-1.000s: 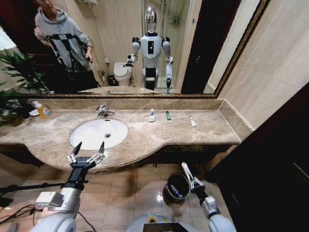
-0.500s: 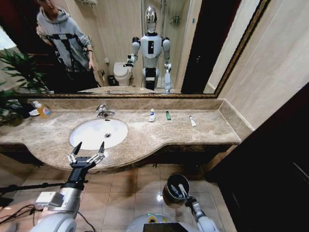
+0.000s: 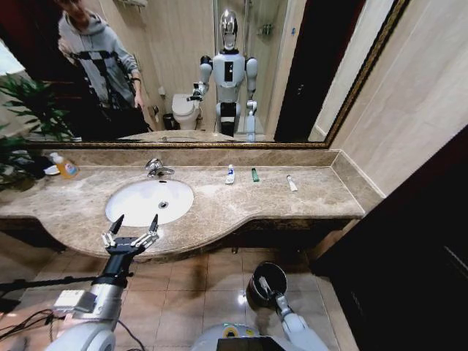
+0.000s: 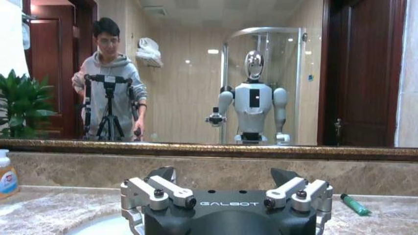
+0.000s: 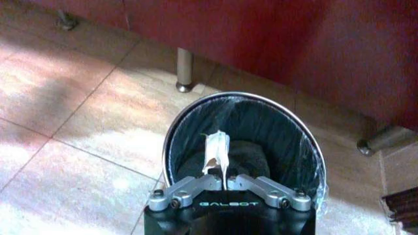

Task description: Pick up the trash from the sink and place it in the trash bin.

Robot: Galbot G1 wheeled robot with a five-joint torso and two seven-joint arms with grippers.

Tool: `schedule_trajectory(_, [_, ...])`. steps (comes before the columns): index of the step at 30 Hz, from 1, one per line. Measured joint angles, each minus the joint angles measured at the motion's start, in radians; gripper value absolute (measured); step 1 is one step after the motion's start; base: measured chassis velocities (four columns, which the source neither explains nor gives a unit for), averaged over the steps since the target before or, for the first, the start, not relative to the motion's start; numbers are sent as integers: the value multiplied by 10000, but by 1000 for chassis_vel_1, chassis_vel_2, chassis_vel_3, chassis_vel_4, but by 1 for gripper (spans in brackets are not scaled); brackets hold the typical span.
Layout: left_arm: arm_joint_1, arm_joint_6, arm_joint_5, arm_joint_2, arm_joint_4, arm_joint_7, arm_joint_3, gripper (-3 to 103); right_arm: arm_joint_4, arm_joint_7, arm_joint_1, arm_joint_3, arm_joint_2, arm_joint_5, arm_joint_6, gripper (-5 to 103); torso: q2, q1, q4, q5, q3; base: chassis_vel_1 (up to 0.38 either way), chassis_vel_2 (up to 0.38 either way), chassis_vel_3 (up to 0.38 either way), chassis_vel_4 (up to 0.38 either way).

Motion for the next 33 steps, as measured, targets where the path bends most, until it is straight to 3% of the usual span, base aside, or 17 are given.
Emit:
schedule_trajectory(1, [0,0,0,0,-1,0,0,100,-210,24,102,20,-8,-89,50,-3,0,0,0,0,0,0,0,0,0])
schedule_trajectory(9, [0,0,0,0,0,0,1,100,-508,173,241,43,-87,-126,231,29,0,0,-1,0,-1,0,0,0,0])
schedule_trajectory(12, [0,0,0,0,0,0,0,100,-472,196,208,45,-93,-126,238,34,0,0,0,0,-1,0,0,0,0])
schedule_trajectory(15, [0,0,0,0,0,0,0,100,-145,255,47,53,-95,-222,240,51,0,0,0,0,-1,0,0,0,0])
schedule_trajectory(16, [0,0,0,0,0,0,0,100,-145,255,47,53,-95,-222,240,51,0,0,0,0,-1,0,0,0,0])
schedule_trajectory(25, [0,0,0,0,0,0,0,100,2360,265,-1184,115,-273,-40,-369,89,0,0,0,1,-1,0,0,0,0])
schedule_trajectory(28, [0,0,0,0,0,0,0,100,3195,262,-1681,139,-412,-65,-191,97,0,-1,-1,1,-1,0,0,0,0])
schedule_trajectory(33, [0,0,0,0,0,0,0,100,5320,329,-2887,235,-620,-130,-334,100,0,-1,-2,3,-1,0,0,0,0])
